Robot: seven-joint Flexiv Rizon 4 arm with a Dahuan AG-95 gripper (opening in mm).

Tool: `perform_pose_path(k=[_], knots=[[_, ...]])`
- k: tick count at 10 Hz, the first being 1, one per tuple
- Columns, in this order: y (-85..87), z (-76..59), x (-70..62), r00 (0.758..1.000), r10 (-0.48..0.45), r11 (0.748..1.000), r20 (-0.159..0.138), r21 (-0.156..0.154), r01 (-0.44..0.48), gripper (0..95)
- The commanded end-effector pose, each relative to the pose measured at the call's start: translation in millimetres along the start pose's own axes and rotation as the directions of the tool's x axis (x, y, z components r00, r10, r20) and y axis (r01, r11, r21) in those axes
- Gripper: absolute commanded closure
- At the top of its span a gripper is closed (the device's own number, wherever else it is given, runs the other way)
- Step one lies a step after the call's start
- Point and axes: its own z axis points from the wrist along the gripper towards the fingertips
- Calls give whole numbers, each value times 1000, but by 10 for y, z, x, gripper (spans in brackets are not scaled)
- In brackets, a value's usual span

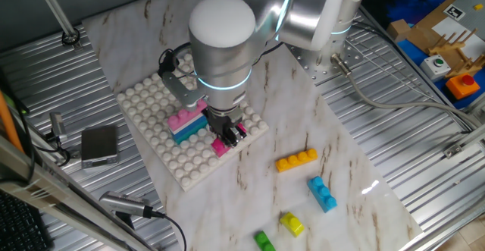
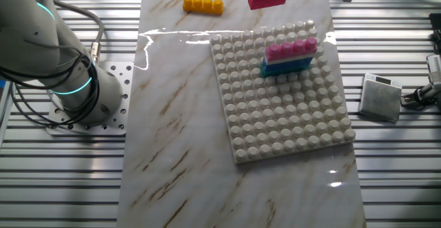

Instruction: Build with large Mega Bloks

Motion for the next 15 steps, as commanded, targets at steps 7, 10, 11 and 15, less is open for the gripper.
perform_pose_path(k=[7, 10, 11, 15], knots=[[-771, -199, -20, 1000, -17, 1000, 3, 12, 17, 950], [-1121, -209, -5, 1000, -16, 1000, 12, 9, 16, 950], [-1175, -193, -3, 1000, -18, 1000, 17, 9, 17, 950], [-1363, -154, -163, 999, -15, 1000, 33, 10, 15, 950]])
